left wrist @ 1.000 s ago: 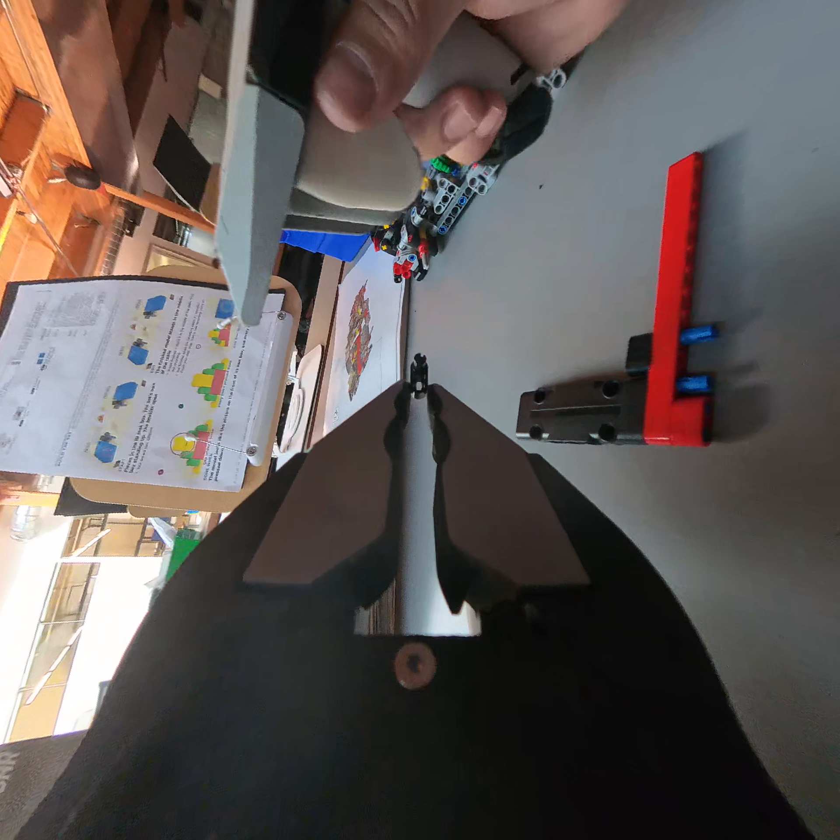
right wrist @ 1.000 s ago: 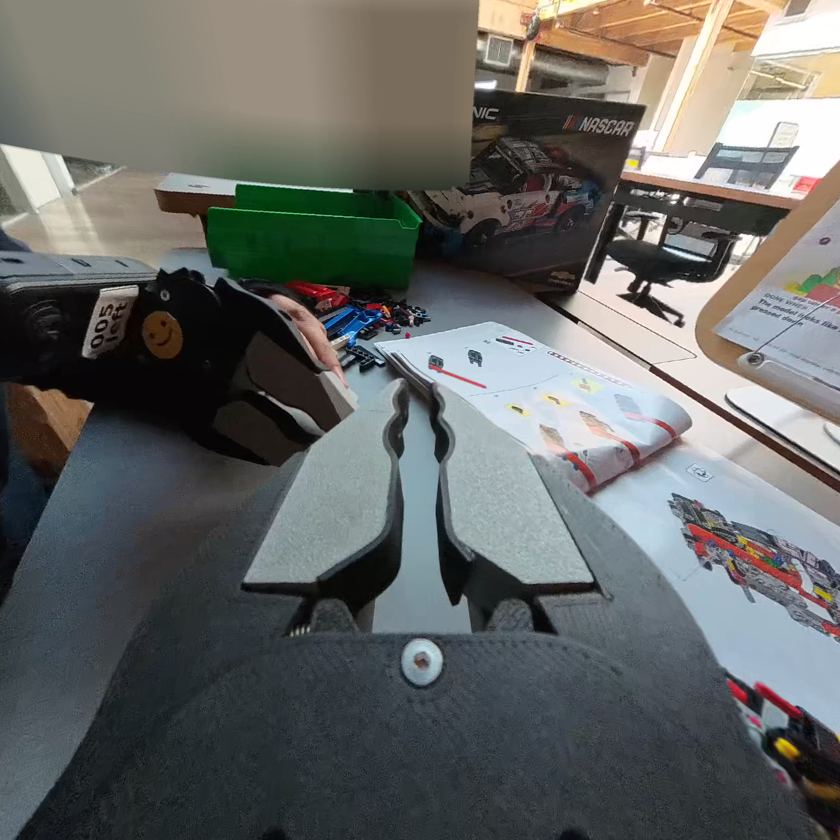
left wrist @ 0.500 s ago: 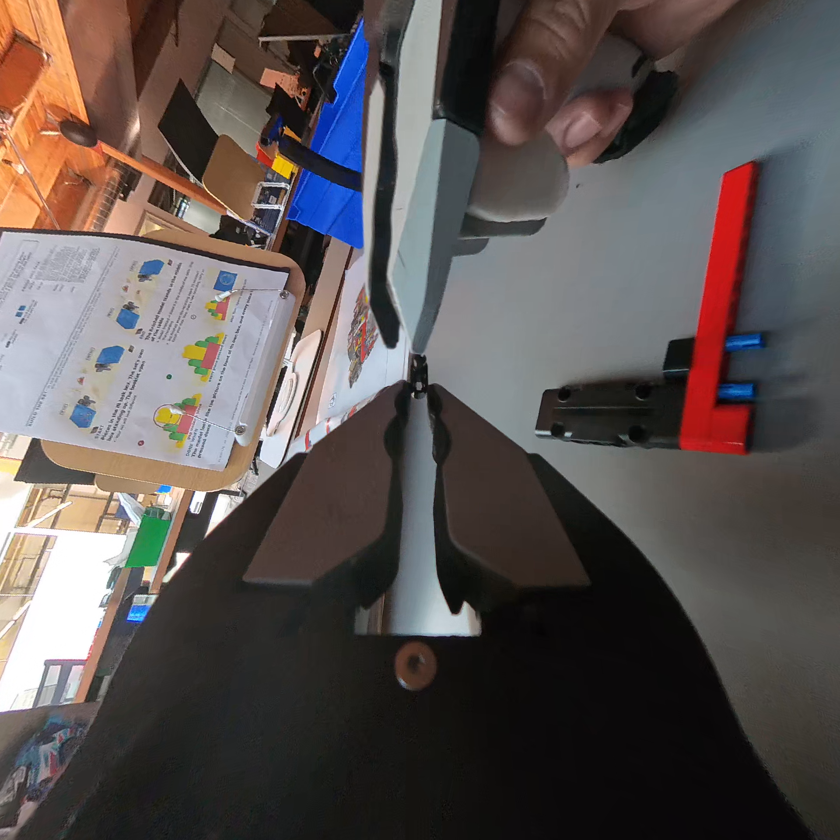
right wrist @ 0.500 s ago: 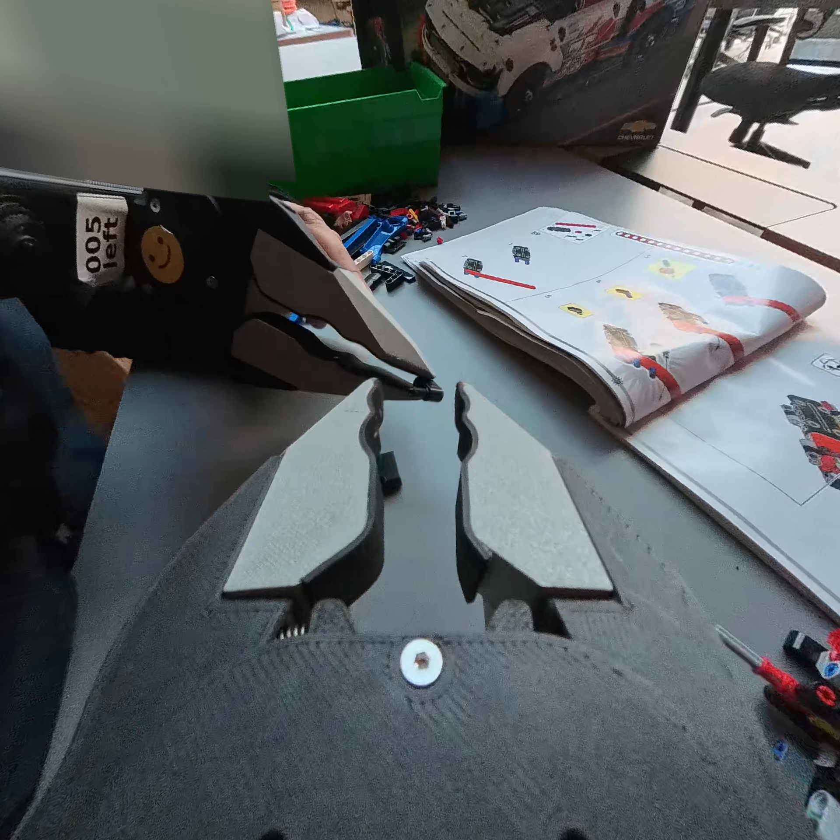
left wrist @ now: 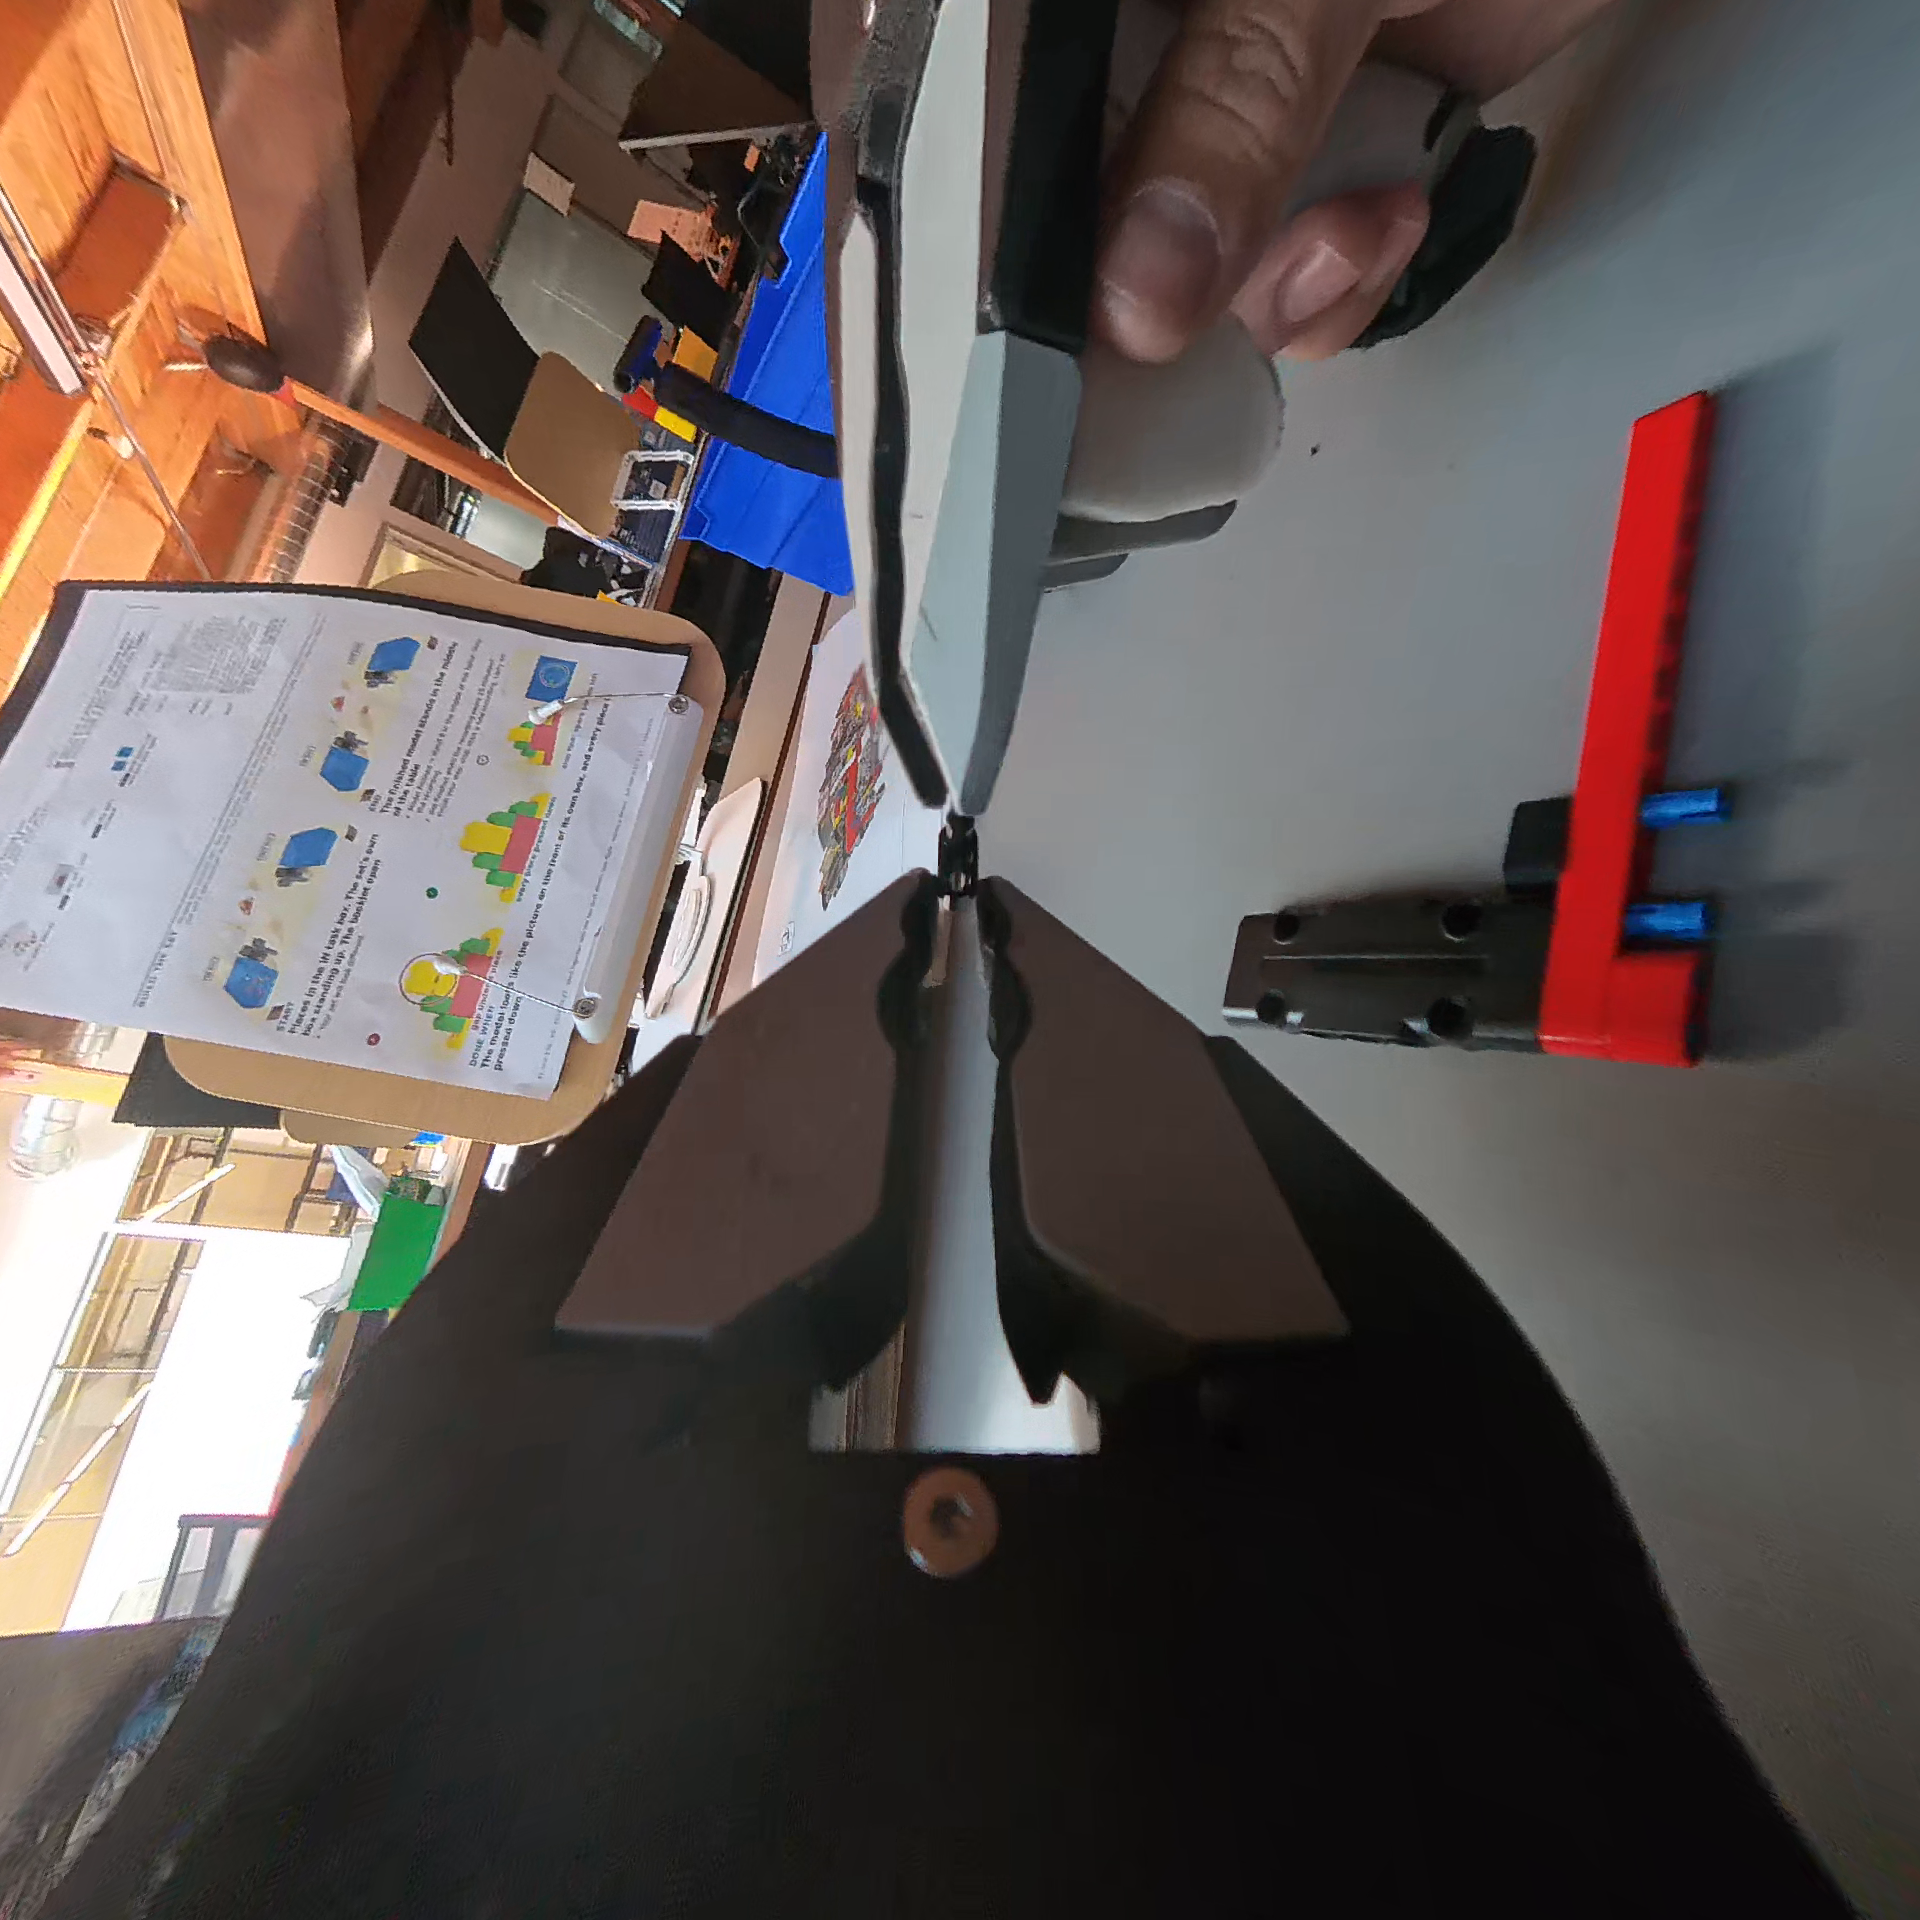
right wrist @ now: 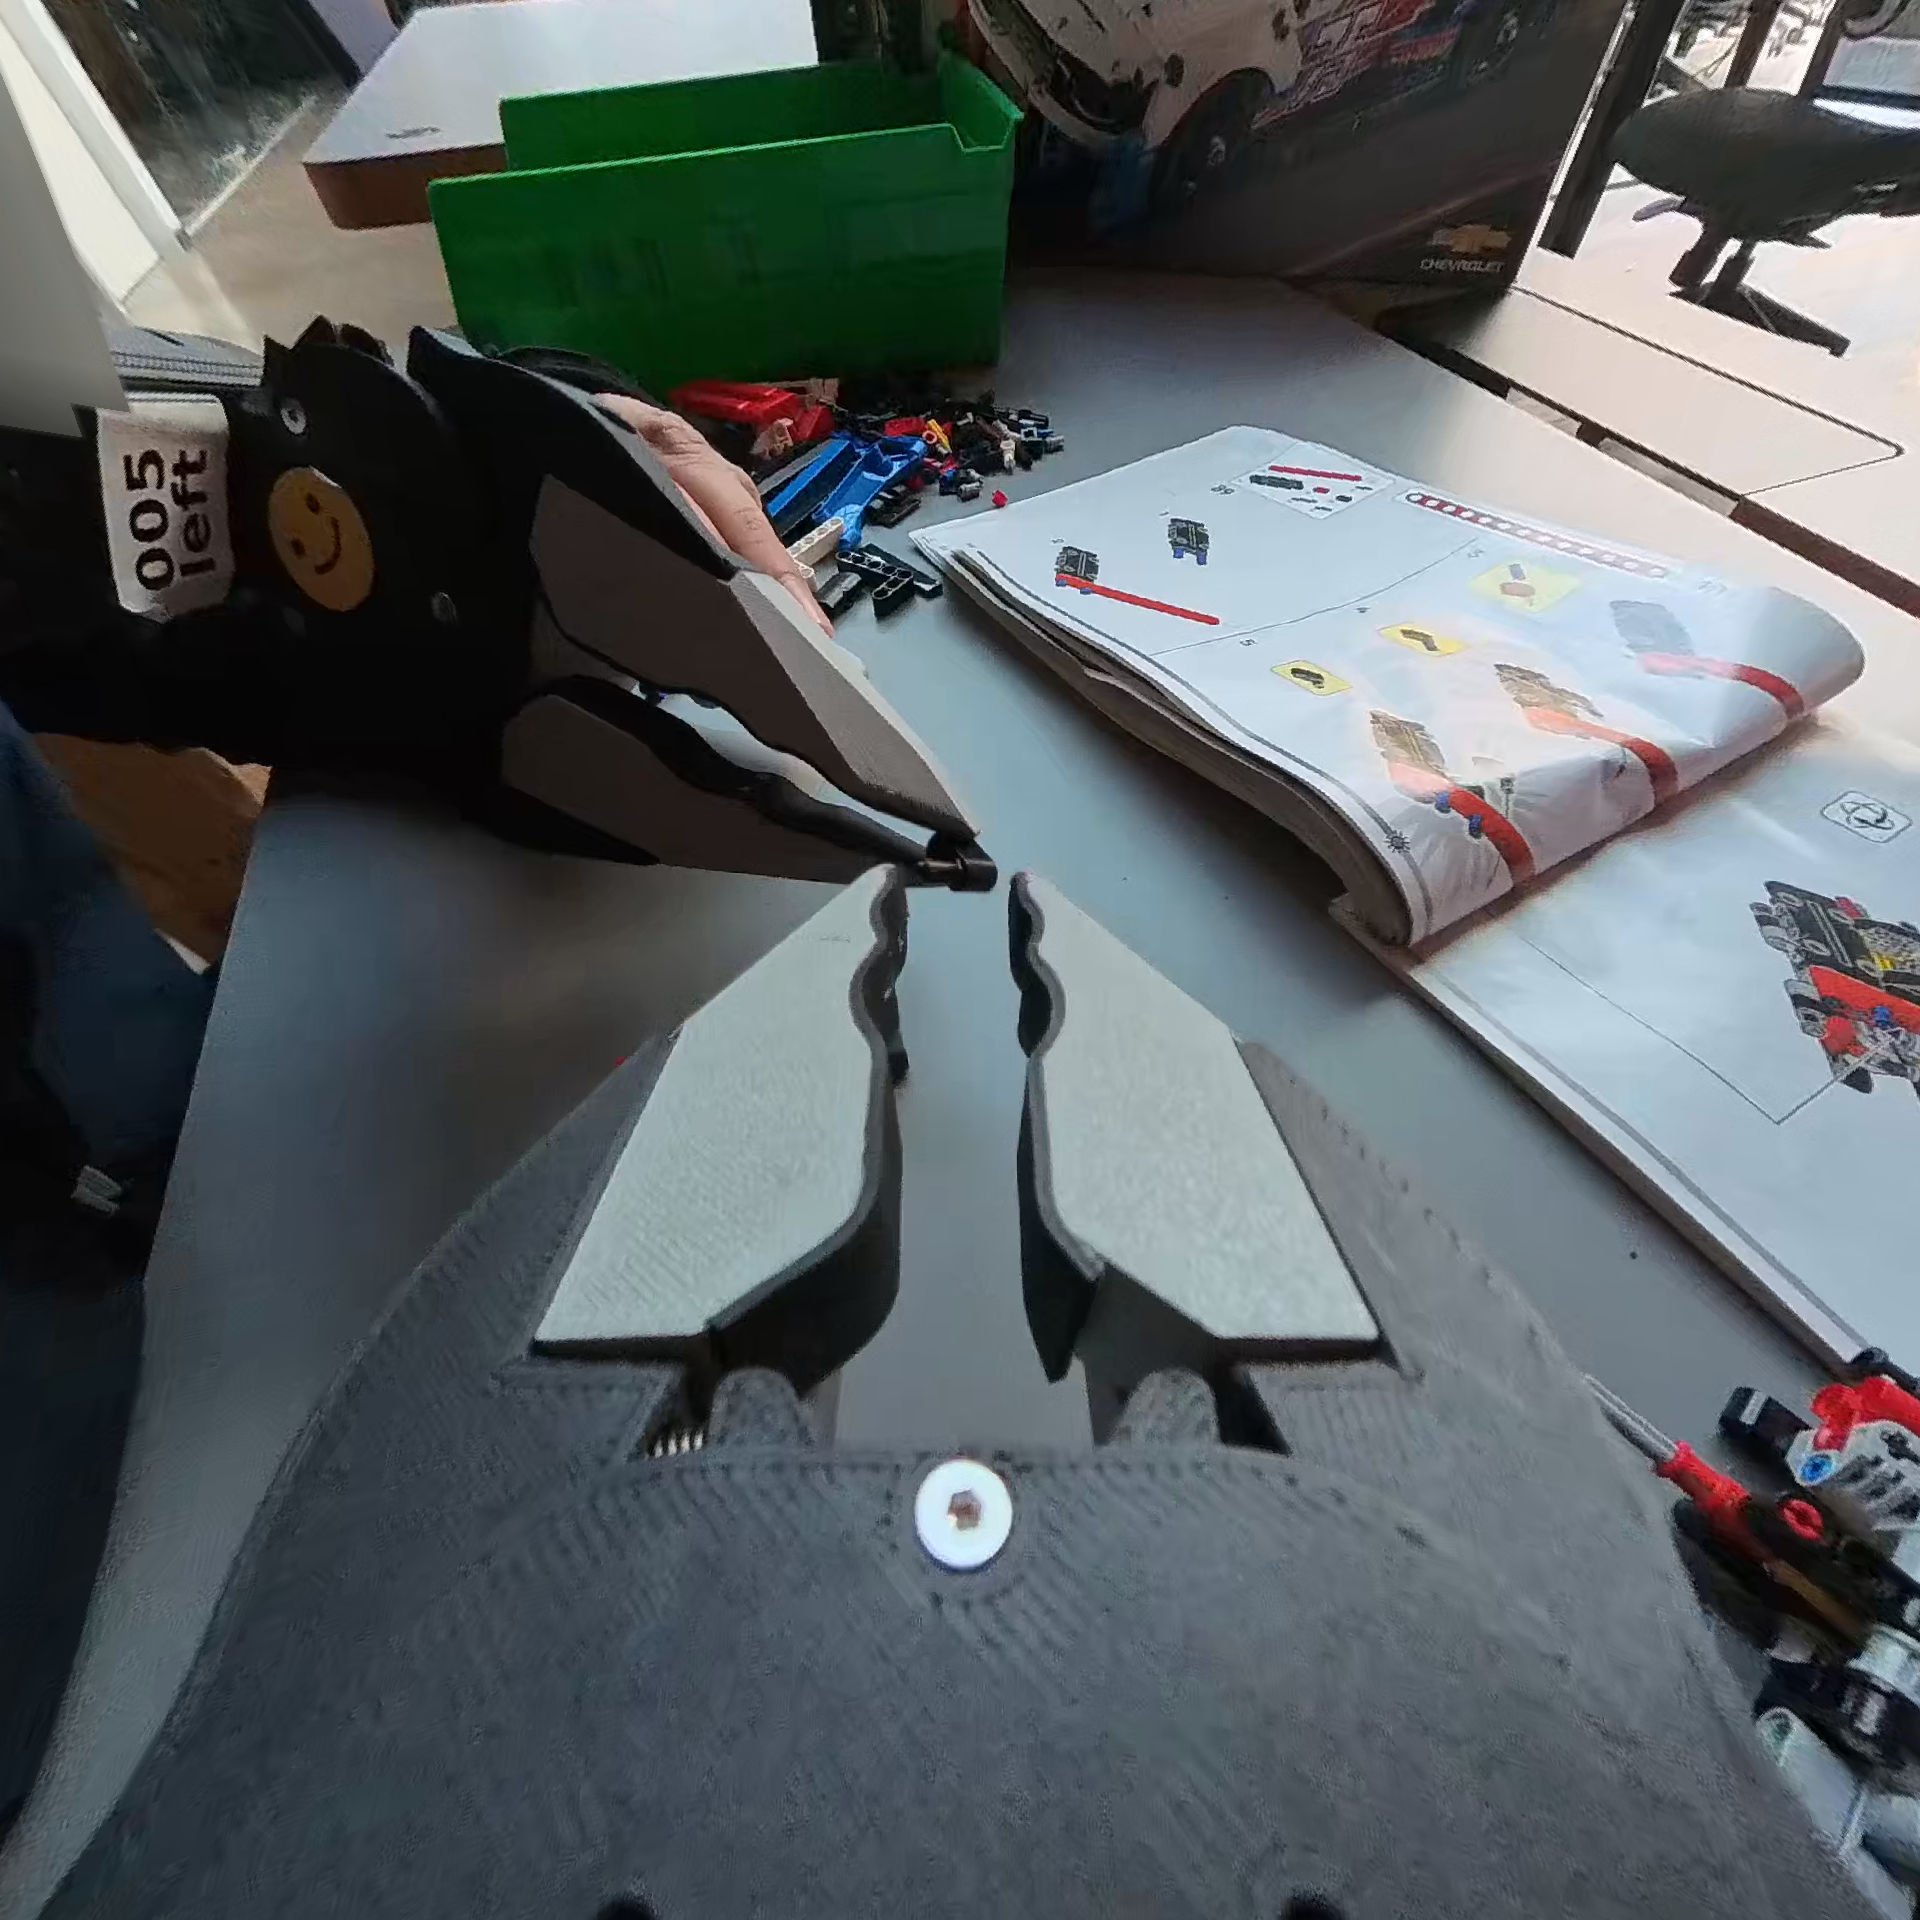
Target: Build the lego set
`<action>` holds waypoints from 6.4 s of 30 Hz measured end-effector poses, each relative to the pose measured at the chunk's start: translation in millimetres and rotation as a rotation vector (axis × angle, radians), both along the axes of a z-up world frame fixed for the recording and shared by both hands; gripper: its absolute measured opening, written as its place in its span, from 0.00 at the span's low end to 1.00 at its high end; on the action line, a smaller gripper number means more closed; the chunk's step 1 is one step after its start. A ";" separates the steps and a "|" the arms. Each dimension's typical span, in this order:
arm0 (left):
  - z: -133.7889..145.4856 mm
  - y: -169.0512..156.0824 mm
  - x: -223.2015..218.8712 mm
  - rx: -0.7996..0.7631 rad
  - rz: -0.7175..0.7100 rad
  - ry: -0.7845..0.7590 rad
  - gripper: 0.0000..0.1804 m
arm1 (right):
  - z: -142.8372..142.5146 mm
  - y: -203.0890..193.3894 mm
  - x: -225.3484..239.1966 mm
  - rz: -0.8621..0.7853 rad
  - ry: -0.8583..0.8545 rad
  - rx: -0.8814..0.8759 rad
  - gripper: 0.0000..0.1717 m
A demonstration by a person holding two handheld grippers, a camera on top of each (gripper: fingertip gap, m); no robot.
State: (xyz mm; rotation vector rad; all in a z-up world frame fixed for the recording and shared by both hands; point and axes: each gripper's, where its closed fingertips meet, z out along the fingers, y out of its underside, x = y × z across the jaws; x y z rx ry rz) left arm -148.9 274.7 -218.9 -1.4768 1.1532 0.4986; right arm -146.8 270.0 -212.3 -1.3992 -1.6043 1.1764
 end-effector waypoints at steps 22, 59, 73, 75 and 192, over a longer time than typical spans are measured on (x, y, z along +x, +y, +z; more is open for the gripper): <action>-9.8 -1.1 2.7 -0.039 -0.022 0.006 0.02 | -0.4 10.7 5.7 -0.048 -0.039 0.001 0.09; -55.3 -30.3 47.7 -0.215 -0.177 0.362 0.03 | -67.8 -26.5 56.5 0.131 -0.500 0.107 0.08; -44.8 -35.4 46.4 -0.360 -0.255 0.331 0.17 | -59.7 -29.8 52.1 0.168 -0.456 0.059 0.07; -35.8 -37.0 41.9 -0.368 -0.247 0.296 0.18 | -57.6 -31.6 48.8 0.194 -0.430 0.093 0.08; -58.6 -62.3 53.0 -0.641 -0.097 -0.261 0.03 | -68.4 -55.7 63.6 0.059 -0.389 0.150 0.12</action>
